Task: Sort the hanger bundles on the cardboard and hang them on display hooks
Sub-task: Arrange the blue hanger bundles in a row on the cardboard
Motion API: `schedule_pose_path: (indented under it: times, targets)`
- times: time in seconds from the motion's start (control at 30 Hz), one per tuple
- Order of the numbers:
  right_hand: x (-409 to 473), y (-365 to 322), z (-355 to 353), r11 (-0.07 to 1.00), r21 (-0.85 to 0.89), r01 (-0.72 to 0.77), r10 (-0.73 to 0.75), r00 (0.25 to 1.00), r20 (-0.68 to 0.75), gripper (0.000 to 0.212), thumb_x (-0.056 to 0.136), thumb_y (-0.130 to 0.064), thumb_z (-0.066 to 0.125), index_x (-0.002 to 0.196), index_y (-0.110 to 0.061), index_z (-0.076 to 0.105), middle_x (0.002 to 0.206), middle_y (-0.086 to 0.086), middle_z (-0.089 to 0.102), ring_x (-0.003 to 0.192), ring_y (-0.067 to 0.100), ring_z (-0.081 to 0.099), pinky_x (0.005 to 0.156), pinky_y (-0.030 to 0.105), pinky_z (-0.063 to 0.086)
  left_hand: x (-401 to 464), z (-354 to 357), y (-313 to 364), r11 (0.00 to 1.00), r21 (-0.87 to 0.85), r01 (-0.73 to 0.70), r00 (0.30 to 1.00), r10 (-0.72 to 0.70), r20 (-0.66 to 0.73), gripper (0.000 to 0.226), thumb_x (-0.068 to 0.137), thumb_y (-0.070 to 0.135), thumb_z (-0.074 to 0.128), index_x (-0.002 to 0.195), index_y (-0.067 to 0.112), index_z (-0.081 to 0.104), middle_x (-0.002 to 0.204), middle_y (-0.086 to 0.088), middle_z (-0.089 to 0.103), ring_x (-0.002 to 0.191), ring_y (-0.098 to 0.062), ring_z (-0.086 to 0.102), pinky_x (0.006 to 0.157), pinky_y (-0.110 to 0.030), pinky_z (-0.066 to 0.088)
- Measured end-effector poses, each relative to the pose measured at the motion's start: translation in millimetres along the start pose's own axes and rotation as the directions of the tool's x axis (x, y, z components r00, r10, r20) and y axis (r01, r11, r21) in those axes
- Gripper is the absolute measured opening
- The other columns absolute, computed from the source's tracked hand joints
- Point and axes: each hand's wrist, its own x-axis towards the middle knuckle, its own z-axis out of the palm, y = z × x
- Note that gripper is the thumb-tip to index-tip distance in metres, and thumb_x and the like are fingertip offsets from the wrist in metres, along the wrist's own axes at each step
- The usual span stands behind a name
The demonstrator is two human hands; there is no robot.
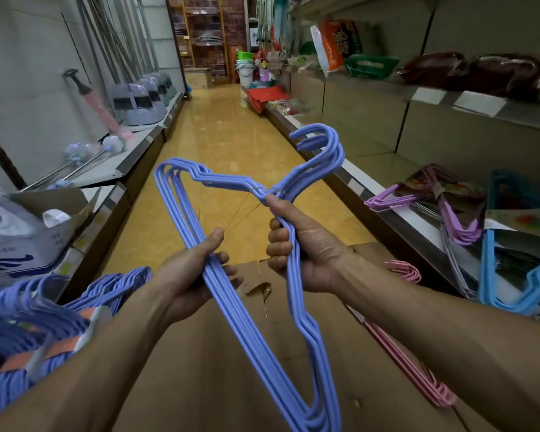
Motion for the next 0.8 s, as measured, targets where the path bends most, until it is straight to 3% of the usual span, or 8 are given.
schedule_pose_path:
  times: [0.07, 0.13, 0.3, 0.4, 0.53, 0.67, 0.73, 0.8]
  targets:
    - [2, 3, 2, 1.000, -0.027, 0.005, -0.006, 1.000, -0.030, 0.034, 0.071, -0.038, 0.078, 0.065, -0.022, 0.048, 0.049, -0.008, 0.042, 0.037, 0.005, 0.041, 0.039, 0.018, 0.035, 1, -2, -2, 0.990, 0.140, 0.027, 0.996, -0.015, -0.082, 0.040, 0.086, 0.045, 0.067, 0.111, 0.014, 0.060, 0.095, -0.008, 0.069, 0.077, -0.026, 0.070, 0.067, -0.041, 0.059]
    - [4, 5, 3, 0.996, -0.086, 0.017, -0.022, 0.998, -0.053, 0.032, 0.077, -0.035, 0.077, 0.067, -0.022, 0.049, 0.050, -0.008, 0.042, 0.037, 0.005, 0.042, 0.038, 0.019, 0.036, 2, -4, -3, 0.978, 0.208, 0.027, 0.994, -0.004, -0.111, 0.033, 0.088, 0.044, 0.066, 0.102, 0.014, 0.060, 0.102, -0.015, 0.072, 0.089, -0.031, 0.071, 0.073, -0.043, 0.058]
    - [1, 12, 3, 0.974, -0.226, 0.025, -0.051, 0.993, -0.106, 0.031, 0.090, -0.027, 0.072, 0.066, -0.017, 0.054, 0.052, -0.002, 0.048, 0.040, 0.009, 0.045, 0.040, 0.021, 0.039, 11, -12, 5, 0.900, 0.436, -0.032, 0.984, 0.106, -0.146, 0.033, 0.097, 0.034, 0.059, 0.110, 0.004, 0.061, 0.113, -0.015, 0.067, 0.094, -0.028, 0.069, 0.076, -0.038, 0.054]
    - [2, 20, -2, 0.963, -0.271, 0.012, -0.052, 0.988, -0.143, 0.028, 0.089, -0.025, 0.073, 0.069, -0.014, 0.057, 0.052, 0.001, 0.051, 0.040, 0.011, 0.047, 0.040, 0.020, 0.040, 11, -9, 17, 0.865, 0.470, -0.179, 0.955, 0.267, -0.127, 0.020, 0.100, 0.030, 0.054, 0.111, 0.013, 0.059, 0.116, -0.011, 0.066, 0.097, -0.026, 0.067, 0.080, -0.036, 0.052]
    - [1, 32, -10, 0.933, -0.357, -0.035, -0.006, 0.994, -0.113, 0.024, 0.086, -0.024, 0.077, 0.075, -0.010, 0.061, 0.060, 0.003, 0.059, 0.048, 0.013, 0.056, 0.047, 0.024, 0.048, 3, 0, 31, 0.796, 0.488, -0.358, 0.915, 0.404, 0.012, 0.031, 0.099, 0.040, 0.052, 0.110, 0.016, 0.069, 0.112, -0.003, 0.072, 0.104, -0.020, 0.068, 0.091, -0.036, 0.052]
    - [2, 44, -12, 0.908, -0.412, -0.072, 0.062, 0.997, -0.037, 0.025, 0.084, -0.021, 0.079, 0.095, -0.005, 0.062, 0.069, 0.005, 0.061, 0.057, 0.014, 0.059, 0.056, 0.024, 0.050, -7, 14, 31, 0.790, 0.444, -0.422, 0.905, 0.396, 0.155, 0.046, 0.081, 0.061, 0.059, 0.099, 0.021, 0.073, 0.105, 0.003, 0.076, 0.105, -0.012, 0.069, 0.097, -0.035, 0.050]
    - [3, 49, -11, 0.910, -0.406, -0.084, 0.084, 0.996, -0.018, 0.028, 0.084, -0.020, 0.078, 0.101, -0.006, 0.061, 0.070, 0.005, 0.061, 0.058, 0.014, 0.060, 0.057, 0.023, 0.051, -8, 19, 27, 0.805, 0.416, -0.423, 0.906, 0.388, 0.169, 0.049, 0.077, 0.060, 0.065, 0.099, 0.018, 0.074, 0.105, 0.000, 0.076, 0.105, -0.014, 0.070, 0.098, -0.036, 0.050]
    - [3, 52, -11, 0.912, -0.397, -0.102, 0.113, 0.994, 0.004, 0.027, 0.086, -0.018, 0.076, 0.104, -0.007, 0.060, 0.070, 0.004, 0.060, 0.058, 0.012, 0.060, 0.059, 0.022, 0.052, -8, 23, 25, 0.778, 0.450, -0.438, 0.895, 0.422, 0.142, 0.036, 0.076, 0.050, 0.072, 0.097, 0.021, 0.075, 0.102, 0.003, 0.076, 0.102, -0.010, 0.069, 0.095, -0.032, 0.051]
